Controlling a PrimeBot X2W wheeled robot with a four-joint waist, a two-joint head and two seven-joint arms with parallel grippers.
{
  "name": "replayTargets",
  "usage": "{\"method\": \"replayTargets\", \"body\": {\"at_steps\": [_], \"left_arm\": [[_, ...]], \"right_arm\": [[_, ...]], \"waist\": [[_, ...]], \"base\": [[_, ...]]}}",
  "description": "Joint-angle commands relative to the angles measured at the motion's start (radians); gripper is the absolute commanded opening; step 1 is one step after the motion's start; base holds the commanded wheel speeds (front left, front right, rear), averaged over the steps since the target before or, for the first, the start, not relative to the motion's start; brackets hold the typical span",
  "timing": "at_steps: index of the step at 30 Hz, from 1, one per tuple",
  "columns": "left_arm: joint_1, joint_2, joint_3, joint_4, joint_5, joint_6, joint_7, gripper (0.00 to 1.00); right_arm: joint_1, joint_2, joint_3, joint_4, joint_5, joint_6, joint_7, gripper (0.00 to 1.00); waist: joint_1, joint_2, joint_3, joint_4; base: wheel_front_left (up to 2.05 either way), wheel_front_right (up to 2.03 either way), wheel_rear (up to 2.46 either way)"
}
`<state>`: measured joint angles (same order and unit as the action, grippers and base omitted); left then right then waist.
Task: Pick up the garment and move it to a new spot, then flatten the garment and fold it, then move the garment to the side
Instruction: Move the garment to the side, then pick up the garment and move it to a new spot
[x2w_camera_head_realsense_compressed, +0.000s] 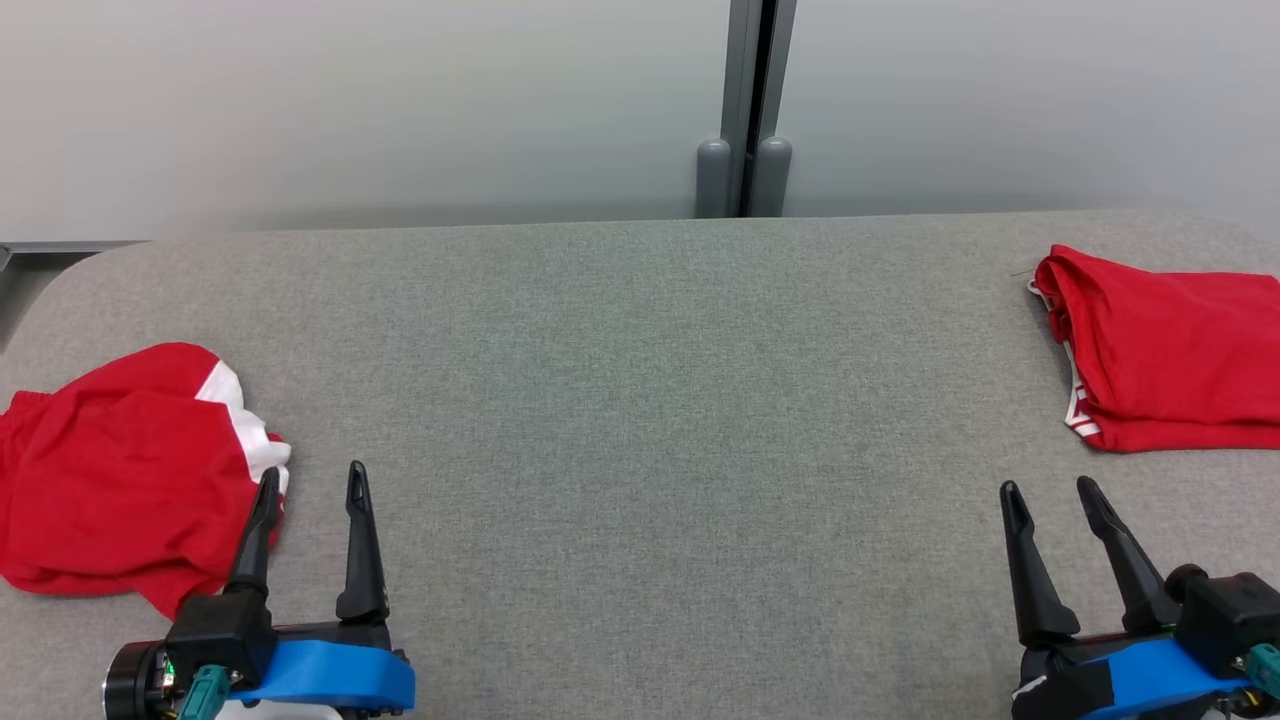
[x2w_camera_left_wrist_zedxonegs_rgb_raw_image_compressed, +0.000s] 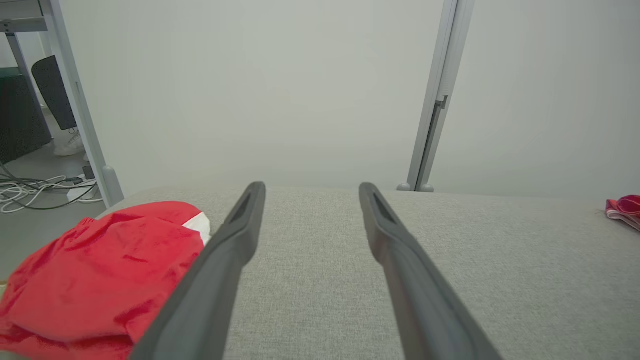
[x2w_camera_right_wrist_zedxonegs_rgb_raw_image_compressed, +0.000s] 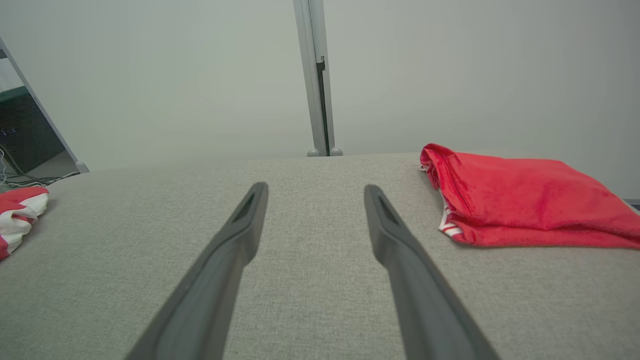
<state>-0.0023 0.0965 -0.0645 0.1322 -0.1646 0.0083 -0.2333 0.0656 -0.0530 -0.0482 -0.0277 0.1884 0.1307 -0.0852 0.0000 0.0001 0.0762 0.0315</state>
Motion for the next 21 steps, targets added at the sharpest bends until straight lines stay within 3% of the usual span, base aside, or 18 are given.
{"method": "replayTargets", "body": {"at_steps": [1,21], "left_arm": [[0.0,0.007,0.0,-0.003,-0.002,0.005,0.003,1.0],[0.008,0.016,-0.01,0.002,-0.021,0.017,0.016,1.0]], "right_arm": [[0.011,0.003,-0.006,-0.008,-0.005,0.0,0.005,1.0],[0.026,0.003,-0.006,0.0,0.015,0.0,0.014,1.0]], "waist": [[0.0,-0.0001,-0.001,0.002],[0.0,-0.0001,-0.008,0.029]], "base": [[0.0,0.0,0.0],[0.0,0.0,0.0]]}}
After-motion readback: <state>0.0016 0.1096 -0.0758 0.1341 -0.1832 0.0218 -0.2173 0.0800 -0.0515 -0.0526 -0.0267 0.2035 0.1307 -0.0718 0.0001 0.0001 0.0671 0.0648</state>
